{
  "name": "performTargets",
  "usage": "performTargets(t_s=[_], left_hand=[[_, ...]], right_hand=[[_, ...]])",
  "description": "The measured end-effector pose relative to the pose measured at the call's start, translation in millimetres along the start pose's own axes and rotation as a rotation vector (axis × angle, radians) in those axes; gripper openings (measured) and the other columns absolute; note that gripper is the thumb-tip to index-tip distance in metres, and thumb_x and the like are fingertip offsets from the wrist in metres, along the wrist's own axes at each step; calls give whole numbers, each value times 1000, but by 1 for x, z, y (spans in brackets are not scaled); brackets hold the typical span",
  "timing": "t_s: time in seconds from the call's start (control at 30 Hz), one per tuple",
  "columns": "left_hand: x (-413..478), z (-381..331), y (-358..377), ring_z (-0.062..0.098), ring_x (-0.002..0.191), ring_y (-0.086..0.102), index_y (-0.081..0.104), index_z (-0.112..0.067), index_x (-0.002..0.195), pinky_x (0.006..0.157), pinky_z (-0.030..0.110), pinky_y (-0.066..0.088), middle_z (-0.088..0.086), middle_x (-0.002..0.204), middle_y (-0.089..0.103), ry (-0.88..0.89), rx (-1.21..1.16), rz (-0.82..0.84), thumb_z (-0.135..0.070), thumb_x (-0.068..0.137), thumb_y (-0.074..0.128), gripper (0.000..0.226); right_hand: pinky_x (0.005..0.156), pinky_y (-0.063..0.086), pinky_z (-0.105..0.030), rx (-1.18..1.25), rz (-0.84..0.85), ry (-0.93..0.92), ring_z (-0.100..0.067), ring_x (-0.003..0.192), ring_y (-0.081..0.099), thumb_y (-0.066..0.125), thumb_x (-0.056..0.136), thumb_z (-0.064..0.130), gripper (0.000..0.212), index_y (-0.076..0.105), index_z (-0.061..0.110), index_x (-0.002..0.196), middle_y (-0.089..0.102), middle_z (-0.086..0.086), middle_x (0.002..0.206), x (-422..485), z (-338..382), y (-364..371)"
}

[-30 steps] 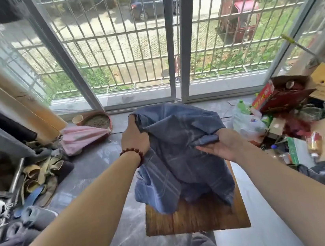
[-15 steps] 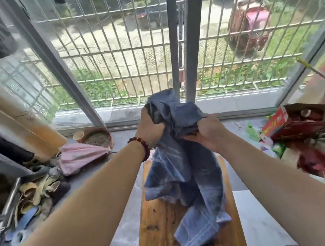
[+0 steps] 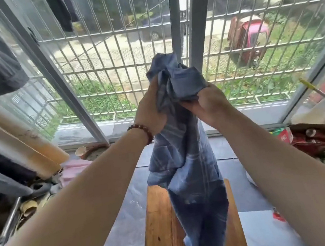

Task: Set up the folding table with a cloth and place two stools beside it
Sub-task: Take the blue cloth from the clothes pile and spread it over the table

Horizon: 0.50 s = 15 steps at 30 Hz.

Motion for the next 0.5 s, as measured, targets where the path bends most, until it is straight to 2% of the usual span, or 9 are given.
performTargets(t_s=[0.03, 0.1, 0.2, 0.3, 0.37, 0.5], left_hand=[[6, -6, -6, 4, 74, 50, 22, -20, 147, 59, -4, 35, -5, 105, 52, 16, 27, -35, 10, 81, 49, 77], [16, -18, -19, 0, 69, 47, 22, -24, 146, 53, 0, 37, -8, 102, 53, 62, 30, -87, 10, 80, 48, 79], [25, -30, -37, 8, 86, 50, 22, -27, 146, 63, 13, 40, -2, 111, 59, 102, 34, -162, 6, 79, 50, 80], [23, -35, -45, 11, 85, 53, 25, -29, 145, 69, 24, 44, -7, 102, 56, 133, 31, -195, 4, 79, 51, 78], [14, -29, -45, 11, 83, 54, 28, -27, 144, 68, 22, 44, -9, 100, 56, 140, 39, -187, 3, 80, 52, 75], [-12, -1, -38, 11, 86, 55, 30, -26, 144, 62, 11, 39, -6, 102, 58, 88, 82, -154, 4, 80, 52, 73]], right_hand=[[77, 57, -39, 5, 22, -18, -26, 88, 68, 26, 88, -12, 47, 66, 11, 94, 74, -10, 85, 2, 10, 8], [75, 57, -38, 5, 54, -53, -26, 86, 69, 23, 88, -13, 48, 64, 11, 95, 74, -9, 83, 3, 28, 21], [76, 57, -41, 52, 74, -104, -29, 87, 67, 21, 87, -15, 48, 61, 8, 96, 73, -12, 82, 0, 49, 38], [75, 57, -42, 87, 72, -116, -29, 82, 70, 21, 87, -15, 46, 61, 7, 96, 73, -14, 81, -8, 54, 46], [72, 58, -40, 67, 59, -103, -27, 81, 70, 21, 88, -14, 45, 60, 7, 97, 73, -14, 82, -16, 46, 43], [80, 56, -44, 28, 26, -38, -32, 93, 66, 21, 91, -12, 44, 58, 6, 106, 66, -19, 101, -33, 17, 21]])
Point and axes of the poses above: each hand's wrist, its own x-axis towards the middle knuckle, its own y-axis out of the palm, z = x × y, the point moved 1 cm from there along x, towards the middle knuckle
